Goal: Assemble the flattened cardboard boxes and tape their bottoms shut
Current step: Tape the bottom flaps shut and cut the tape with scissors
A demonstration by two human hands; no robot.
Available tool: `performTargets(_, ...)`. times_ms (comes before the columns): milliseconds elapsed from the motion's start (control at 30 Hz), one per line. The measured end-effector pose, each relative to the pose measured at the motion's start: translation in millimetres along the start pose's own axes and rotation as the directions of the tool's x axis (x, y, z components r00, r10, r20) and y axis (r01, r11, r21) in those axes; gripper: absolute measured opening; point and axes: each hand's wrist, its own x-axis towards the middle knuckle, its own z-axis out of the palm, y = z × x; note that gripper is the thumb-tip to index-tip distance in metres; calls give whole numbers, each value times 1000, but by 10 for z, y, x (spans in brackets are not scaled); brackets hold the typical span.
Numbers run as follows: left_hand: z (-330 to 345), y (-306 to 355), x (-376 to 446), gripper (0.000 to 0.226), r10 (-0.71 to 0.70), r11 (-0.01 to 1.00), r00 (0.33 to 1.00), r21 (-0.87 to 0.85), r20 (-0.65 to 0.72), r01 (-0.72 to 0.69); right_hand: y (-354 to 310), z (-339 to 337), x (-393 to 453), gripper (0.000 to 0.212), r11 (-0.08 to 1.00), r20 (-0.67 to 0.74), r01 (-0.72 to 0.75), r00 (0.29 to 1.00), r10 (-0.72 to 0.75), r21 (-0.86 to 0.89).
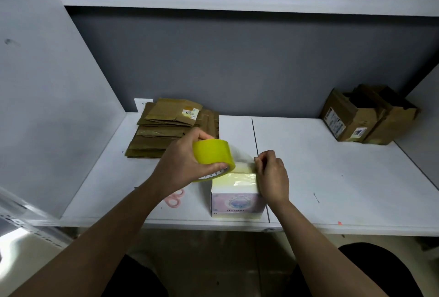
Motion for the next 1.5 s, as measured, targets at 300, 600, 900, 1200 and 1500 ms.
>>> performTargets(300,134,-256,186,56,-92,990,994,-103,60,98,33,49,51,12,994,-37,-29,999,25,-103)
performTargets(600,132,-387,314,50,-96,993,978,-56,187,108,70,125,38,11,995,-108,-25,994,14,-94)
performTargets(900,126,-296,386,46,-75,993,979,-75,191,90,87,127,4,15,997,-155,-65,986,57,-45)
performTargets(1200,158,-349,400,47,-55,996,973,-59,225,70,66,113,-19,16,994,-129,-97,987,91,-44)
performTargets(1500,178,-332,432,46,-32,999,969,51,246,20,196,-285,210,13,760,181,-436,898,401,481)
